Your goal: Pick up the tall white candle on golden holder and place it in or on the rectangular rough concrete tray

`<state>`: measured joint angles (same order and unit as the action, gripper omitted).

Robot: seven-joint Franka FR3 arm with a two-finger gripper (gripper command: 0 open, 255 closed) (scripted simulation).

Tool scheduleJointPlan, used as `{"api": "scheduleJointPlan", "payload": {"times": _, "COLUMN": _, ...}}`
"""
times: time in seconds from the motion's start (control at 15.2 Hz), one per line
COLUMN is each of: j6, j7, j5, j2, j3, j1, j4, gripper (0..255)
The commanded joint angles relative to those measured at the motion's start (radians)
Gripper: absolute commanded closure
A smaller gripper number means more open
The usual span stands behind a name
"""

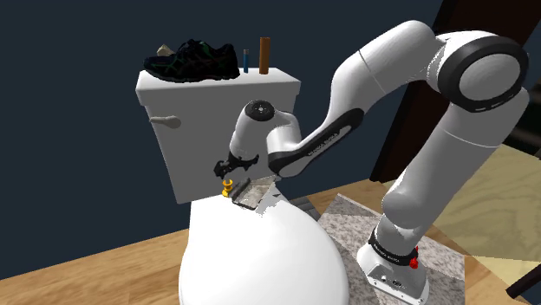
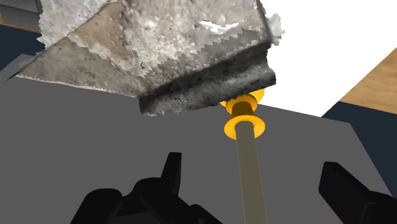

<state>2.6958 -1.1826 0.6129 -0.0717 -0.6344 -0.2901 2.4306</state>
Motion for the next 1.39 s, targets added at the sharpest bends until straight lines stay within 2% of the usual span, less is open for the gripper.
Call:
{"api": "scheduleJointPlan", "payload": {"times": 0.0, "j6": 0.007, "j7": -0.106, "j5": 0.12, "j2": 0.063, "j3": -0.017, "j1": -0.018, "j4": -0.035, "gripper": 0}}
{"api": "scheduleJointPlan", "payload": {"times": 0.46, "j6": 0.015, "j7": -0.24, "j5": 0.312, "j2": 0.185, "j3": 0.016, "j1": -0.014, "j4": -0.087, "gripper": 0}}
{"api": "scheduleJointPlan", "payload": {"times": 0.92, "j6": 0.015, "j7": -0.24, "j5": 0.312, "j2": 0.185, "j3": 0.016, "j1": -0.014, "j4": -0.087, "gripper": 0}}
{"api": "scheduleJointPlan", "payload": {"times": 0.99, "j6": 0.015, "j7": -0.24, "j5": 0.312, "j2": 0.185, "j3": 0.016, "j1": -0.014, "j4": -0.087, "gripper": 255}}
{"api": "scheduleJointPlan", "payload": {"times": 1.32, "j6": 0.015, "j7": -0.24, "j5": 0.312, "j2": 0.185, "j3": 0.016, "j1": -0.013, "j4": -0.087, "gripper": 255}}
